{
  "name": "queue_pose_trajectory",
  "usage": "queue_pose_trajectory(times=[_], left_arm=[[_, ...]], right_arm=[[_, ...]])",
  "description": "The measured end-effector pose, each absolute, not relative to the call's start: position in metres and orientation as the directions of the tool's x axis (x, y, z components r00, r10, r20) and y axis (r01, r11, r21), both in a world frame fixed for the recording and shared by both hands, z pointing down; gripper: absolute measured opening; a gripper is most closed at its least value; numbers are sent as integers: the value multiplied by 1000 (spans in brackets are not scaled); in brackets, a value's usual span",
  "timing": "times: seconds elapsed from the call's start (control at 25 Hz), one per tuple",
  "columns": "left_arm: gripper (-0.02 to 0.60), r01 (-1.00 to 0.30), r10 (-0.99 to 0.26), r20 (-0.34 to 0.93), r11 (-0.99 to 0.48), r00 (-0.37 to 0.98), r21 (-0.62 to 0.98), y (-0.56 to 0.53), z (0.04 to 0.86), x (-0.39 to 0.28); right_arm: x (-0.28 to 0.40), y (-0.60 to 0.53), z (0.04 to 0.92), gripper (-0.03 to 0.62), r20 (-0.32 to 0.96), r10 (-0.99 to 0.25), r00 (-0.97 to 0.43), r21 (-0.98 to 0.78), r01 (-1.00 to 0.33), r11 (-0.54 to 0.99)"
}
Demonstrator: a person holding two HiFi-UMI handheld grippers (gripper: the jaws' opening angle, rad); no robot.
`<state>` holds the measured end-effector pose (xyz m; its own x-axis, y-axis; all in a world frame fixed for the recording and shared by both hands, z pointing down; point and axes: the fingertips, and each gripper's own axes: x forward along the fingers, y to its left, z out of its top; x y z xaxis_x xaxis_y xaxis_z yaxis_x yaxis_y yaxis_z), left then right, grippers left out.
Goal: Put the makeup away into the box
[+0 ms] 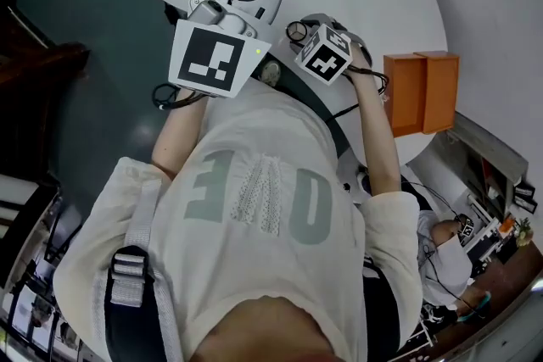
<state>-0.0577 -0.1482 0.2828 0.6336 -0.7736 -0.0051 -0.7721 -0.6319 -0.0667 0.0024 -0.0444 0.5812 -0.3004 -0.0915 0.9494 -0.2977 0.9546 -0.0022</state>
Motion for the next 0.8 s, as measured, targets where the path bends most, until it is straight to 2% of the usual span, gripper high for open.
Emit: queue_pose_trajectory(times=[0.04,0.32,0.44,0.6,0.72,0.8], left_arm=[[6,-772,-773,-4,-632,634,-66,-148,283,-58],[6,-772,-773,-19,-632,634,-76,-152,280,-54],[6,-766,-768,-18,-637,641,-85,-152,280,-49],[6,-755,-755,-29,-653,655,-66,-151,272,-43],[6,-737,-735,-54,-672,676,-67,-148,259,-33],[6,-721,-718,-66,-690,693,-65,-145,250,-24]], right_arm=[[3,-44,583,220,953,-84,-293,-4,-288,958],[6,-45,583,216,955,-69,-290,-10,-264,964],[-1,-51,568,215,927,-111,-359,-4,-305,952],[-11,-72,511,215,814,-260,-519,4,-444,896],[-5,-90,452,215,661,-423,-620,-27,-582,812],[8,-97,415,215,561,-531,-634,-23,-654,756]])
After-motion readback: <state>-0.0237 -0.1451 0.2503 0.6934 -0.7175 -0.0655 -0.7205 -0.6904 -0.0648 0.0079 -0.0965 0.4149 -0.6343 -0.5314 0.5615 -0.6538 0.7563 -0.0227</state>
